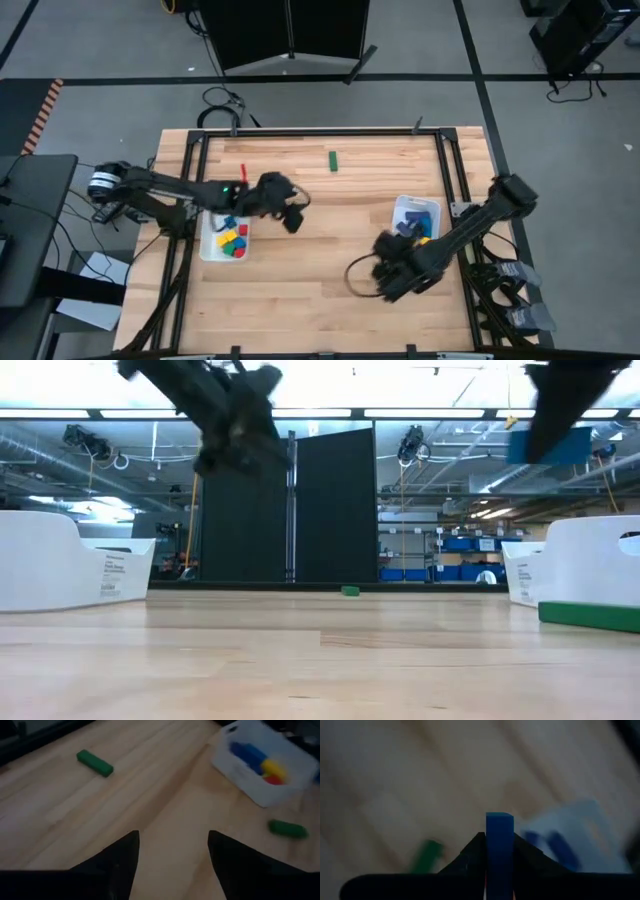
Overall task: Sort blocks by size
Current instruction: Put the blue game piece into the bin
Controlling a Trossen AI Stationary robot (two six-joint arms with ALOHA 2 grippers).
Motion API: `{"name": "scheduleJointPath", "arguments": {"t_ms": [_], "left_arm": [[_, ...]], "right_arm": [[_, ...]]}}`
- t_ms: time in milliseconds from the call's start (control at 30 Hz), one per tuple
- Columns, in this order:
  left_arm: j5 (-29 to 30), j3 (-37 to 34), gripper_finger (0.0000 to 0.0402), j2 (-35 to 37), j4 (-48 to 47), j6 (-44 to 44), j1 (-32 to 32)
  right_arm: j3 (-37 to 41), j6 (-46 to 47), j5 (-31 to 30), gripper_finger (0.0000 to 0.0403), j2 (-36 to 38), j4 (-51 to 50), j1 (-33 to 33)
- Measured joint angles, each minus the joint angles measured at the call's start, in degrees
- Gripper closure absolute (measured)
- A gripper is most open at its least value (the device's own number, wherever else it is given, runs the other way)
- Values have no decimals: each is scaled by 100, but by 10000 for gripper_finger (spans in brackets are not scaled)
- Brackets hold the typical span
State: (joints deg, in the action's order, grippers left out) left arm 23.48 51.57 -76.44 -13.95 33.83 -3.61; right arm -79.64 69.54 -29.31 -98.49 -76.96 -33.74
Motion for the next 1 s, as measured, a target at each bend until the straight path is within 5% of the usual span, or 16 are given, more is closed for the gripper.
{"name": "scheduleJointPath", "arguments": {"t_ms": [233,400,600,733,1000], "left_arm": [[-822,3,158,-717,756,-211,1011],[-1256,482,158,-1305,712,-234,1517],[-1421,2096,132,-2446,-278,-501,1970],[-1363,3501,105,-3421,-1237,-748,2267],[-1423,5642,71,-5135,-2653,-519,2759]], "right_arm": [[1064,1501,258,328,895,-841,-247],[1842,1760,532,187,1177,-540,-257],[1957,1465,-114,47,1441,531,-472],[1871,756,-216,37,1226,1634,-570],[1645,70,-287,83,650,2461,-683]]}}
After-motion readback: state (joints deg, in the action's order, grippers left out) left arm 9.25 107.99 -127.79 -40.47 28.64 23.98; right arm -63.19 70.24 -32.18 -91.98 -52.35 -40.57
